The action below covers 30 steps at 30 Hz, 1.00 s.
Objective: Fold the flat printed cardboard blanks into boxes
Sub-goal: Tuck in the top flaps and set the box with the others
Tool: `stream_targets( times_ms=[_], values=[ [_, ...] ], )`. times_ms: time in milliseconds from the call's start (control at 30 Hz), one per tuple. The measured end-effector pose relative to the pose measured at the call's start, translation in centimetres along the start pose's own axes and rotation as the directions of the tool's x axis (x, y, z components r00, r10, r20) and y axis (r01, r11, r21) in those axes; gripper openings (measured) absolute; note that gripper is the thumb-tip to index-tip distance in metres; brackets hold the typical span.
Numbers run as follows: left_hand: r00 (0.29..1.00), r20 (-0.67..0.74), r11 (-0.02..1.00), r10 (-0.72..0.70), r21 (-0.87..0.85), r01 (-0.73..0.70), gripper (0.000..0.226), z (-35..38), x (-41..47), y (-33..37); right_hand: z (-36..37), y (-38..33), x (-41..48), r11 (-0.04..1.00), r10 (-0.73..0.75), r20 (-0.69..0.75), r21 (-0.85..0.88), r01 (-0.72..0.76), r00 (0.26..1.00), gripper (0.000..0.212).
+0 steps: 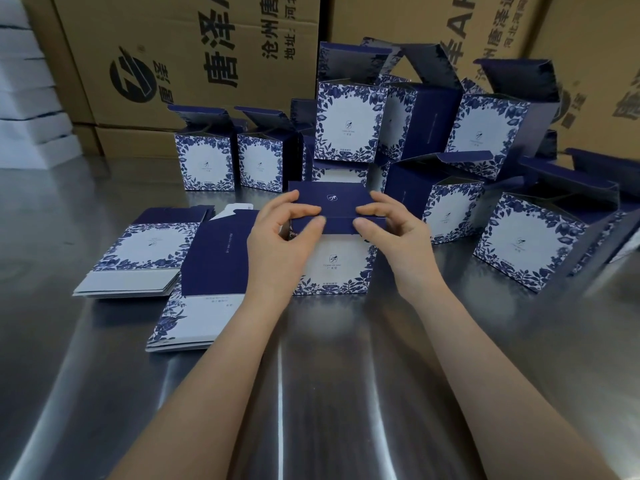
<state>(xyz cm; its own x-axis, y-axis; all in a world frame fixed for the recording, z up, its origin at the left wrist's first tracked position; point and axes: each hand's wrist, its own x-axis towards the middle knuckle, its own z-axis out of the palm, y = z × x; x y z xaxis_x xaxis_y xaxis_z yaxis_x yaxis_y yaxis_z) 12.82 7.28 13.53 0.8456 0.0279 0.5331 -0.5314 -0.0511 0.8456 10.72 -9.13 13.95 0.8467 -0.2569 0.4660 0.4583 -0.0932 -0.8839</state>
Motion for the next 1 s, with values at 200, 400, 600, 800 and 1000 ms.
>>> stream_targets(
  times_ms=[200,400,600,800,1000],
  values=[
    [0.998,-0.067,1.000,-0.008,0.028,0.010,0.010,1.0,0.1,-0.2,0.4,0.1,0.1,1.000,-0.003,-0.059,0.014,0.004,0.998,0.022],
    [0.998,-0.060,1.000,-0.010,-0.024,0.008,0.016,0.8,0.2,-0.4,0.2,0.1,0.3,0.999,0.009,-0.031,0.034,-0.008,0.999,0.028],
    [0.999,-0.042,0.994,-0.008,-0.112,0.003,0.030,0.4,0.3,-1.0,-0.2,0.1,0.3,0.998,0.032,0.021,0.050,-0.033,0.999,0.032],
    [1.000,-0.023,0.994,-0.002,-0.113,-0.001,0.033,0.1,0.8,-1.1,-0.3,0.4,0.4,0.997,0.040,0.030,0.066,-0.042,0.999,0.032],
    [1.000,0.011,0.990,-0.013,-0.142,0.014,0.031,-0.3,0.9,-1.1,-0.6,0.7,0.5,0.995,0.063,0.053,0.074,-0.066,0.997,0.027]
  ],
)
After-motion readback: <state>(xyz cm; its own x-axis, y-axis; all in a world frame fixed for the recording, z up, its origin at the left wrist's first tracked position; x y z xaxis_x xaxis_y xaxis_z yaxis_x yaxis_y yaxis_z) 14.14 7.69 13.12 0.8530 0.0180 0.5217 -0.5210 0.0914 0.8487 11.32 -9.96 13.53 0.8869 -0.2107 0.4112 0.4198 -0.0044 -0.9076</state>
